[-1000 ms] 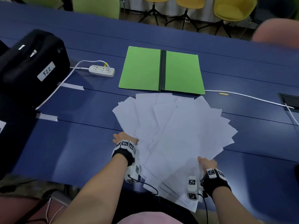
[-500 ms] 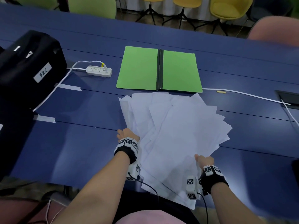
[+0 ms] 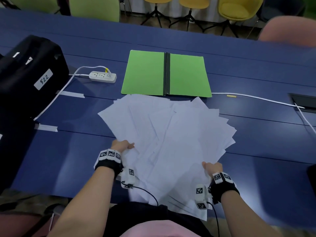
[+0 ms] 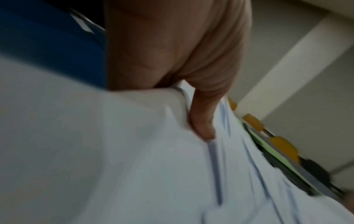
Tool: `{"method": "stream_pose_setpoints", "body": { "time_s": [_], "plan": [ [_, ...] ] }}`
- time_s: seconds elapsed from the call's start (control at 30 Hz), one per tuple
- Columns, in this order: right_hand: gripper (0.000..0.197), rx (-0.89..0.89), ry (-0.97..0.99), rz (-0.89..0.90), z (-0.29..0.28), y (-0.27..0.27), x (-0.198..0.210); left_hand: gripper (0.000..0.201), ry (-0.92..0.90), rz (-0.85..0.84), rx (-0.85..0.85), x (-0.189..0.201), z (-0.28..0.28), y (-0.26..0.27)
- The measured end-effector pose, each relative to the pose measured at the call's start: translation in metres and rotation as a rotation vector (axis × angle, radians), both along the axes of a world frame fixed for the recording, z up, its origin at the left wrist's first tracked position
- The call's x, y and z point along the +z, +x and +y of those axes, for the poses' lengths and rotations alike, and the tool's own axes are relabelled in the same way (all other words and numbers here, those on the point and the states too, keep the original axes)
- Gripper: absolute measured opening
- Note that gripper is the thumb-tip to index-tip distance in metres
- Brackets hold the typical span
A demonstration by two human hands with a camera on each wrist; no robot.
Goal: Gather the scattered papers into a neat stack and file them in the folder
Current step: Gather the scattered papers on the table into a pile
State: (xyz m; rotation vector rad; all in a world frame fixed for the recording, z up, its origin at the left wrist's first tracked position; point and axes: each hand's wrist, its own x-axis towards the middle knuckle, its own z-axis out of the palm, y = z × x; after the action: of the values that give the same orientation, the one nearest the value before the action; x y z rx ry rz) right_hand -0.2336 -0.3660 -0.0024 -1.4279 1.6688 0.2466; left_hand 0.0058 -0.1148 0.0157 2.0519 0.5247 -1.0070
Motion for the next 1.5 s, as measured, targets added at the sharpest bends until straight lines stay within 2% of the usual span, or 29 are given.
{"method": "stream_pose_setpoints", "body": {
  "time_s": [0.03,0.1,0.13,0.2,0.27,0.37,0.4,0.5,0.57,0.6,0.67,0.73,0.77,0.8,0.83,0.93,1.03,1.07,1.1,1.17,1.2,1.23,1.3,1.33,1.37,1.43,1.47,1.5],
  "plan": [
    [0.025,0.005,-0.007,-0.003,0.0,0.0,0.0,0.052,0.028,-0.022,0.026,0.003,0.009,0.002],
    [0.016,0.02,0.011,0.017,-0.002,0.003,0.001,0.056,0.059,-0.051,0.031,0.002,0.022,0.001],
    [0.02,0.016,0.025,0.014,-0.003,0.004,0.0,0.057,0.057,-0.063,0.005,0.002,0.024,-0.002],
    [0.042,0.012,0.024,0.027,-0.003,0.005,0.004,0.056,0.043,-0.071,-0.068,-0.001,0.022,-0.009],
    [0.048,0.025,0.015,0.04,-0.004,0.003,0.002,0.054,0.034,-0.1,-0.111,-0.002,0.017,-0.013],
    [0.06,0.047,0.022,0.046,-0.004,0.0,-0.002,0.067,0.017,-0.161,-0.128,0.012,0.016,-0.002],
    [0.062,0.05,0.018,0.044,-0.004,-0.001,-0.003,0.07,0.006,-0.201,-0.131,0.018,0.02,0.01],
    [0.052,0.06,0.004,0.051,-0.006,-0.001,-0.006,0.077,-0.15,-0.362,-0.084,0.053,0.031,0.039],
    [0.052,0.039,0.012,0.017,-0.009,-0.001,-0.01,0.069,-0.286,-0.434,-0.013,0.083,0.034,0.048],
    [0.05,0.036,0.02,0.018,-0.01,0.0,-0.013,0.055,-0.364,-0.459,0.009,0.098,0.033,0.049],
    [0.031,0.084,-0.033,0.013,-0.008,0.004,-0.008,0.029,-0.519,-0.491,0.029,0.124,0.028,0.044],
    [0.018,0.136,-0.036,0.032,-0.008,0.002,-0.003,0.028,-0.629,-0.504,0.082,0.143,0.021,0.039],
    [0.02,0.192,-0.011,0.067,-0.009,0.002,0.001,0.029,-0.654,-0.503,0.116,0.147,0.017,0.037],
    [0.027,0.344,-0.058,0.122,-0.009,0.001,-0.001,0.029,-0.664,-0.508,0.153,0.147,0.015,0.038],
    [0.031,0.417,-0.082,0.148,-0.007,0.0,-0.001,0.028,-0.673,-0.505,0.162,0.146,0.012,0.038],
    [0.022,0.244,-0.011,0.071,-0.004,0.0,-0.003,0.034,-0.643,-0.472,0.073,0.131,-0.004,0.026],
    [0.014,0.153,0.069,-0.012,-0.007,0.003,-0.003,0.042,-0.489,-0.395,-0.019,0.087,-0.018,0.004],
    [0.017,0.131,0.124,-0.043,-0.01,0.005,-0.008,0.047,-0.436,-0.352,-0.045,0.068,-0.02,-0.002],
    [0.032,0.136,0.18,-0.072,-0.017,0.005,-0.02,0.053,-0.375,-0.299,-0.084,0.05,-0.022,-0.008],
    [0.097,0.124,0.238,-0.18,-0.045,-0.005,-0.08,0.058,-0.249,-0.213,-0.158,0.016,-0.025,-0.021],
    [0.119,0.118,0.239,-0.228,-0.048,-0.006,-0.089,0.055,-0.189,-0.179,-0.177,0.001,-0.025,-0.027],
    [0.119,0.072,0.256,-0.303,-0.045,-0.005,-0.082,0.048,-0.145,-0.154,-0.181,-0.011,-0.026,-0.032],
    [0.081,-0.032,0.282,-0.356,-0.018,0.008,-0.026,0.03,-0.087,-0.166,-0.17,-0.023,-0.029,-0.04],
    [0.065,-0.062,0.295,-0.381,-0.006,0.013,-0.006,0.032,-0.054,-0.188,-0.192,-0.025,-0.032,-0.042],
    [0.058,-0.073,0.299,-0.418,0.0,0.016,0.005,0.043,-0.015,-0.2,-0.247,-0.026,-0.036,-0.042],
    [0.065,-0.066,0.282,-0.426,0.005,0.018,0.005,0.076,0.047,-0.206,-0.434,-0.022,-0.047,-0.047],
    [0.07,-0.044,0.241,-0.398,0.003,0.019,-0.002,0.081,0.056,-0.213,-0.523,-0.021,-0.054,-0.049],
    [0.07,-0.03,0.211,-0.386,0.004,0.021,-0.005,0.073,0.055,-0.224,-0.588,-0.021,-0.061,-0.051]
  ]
}}
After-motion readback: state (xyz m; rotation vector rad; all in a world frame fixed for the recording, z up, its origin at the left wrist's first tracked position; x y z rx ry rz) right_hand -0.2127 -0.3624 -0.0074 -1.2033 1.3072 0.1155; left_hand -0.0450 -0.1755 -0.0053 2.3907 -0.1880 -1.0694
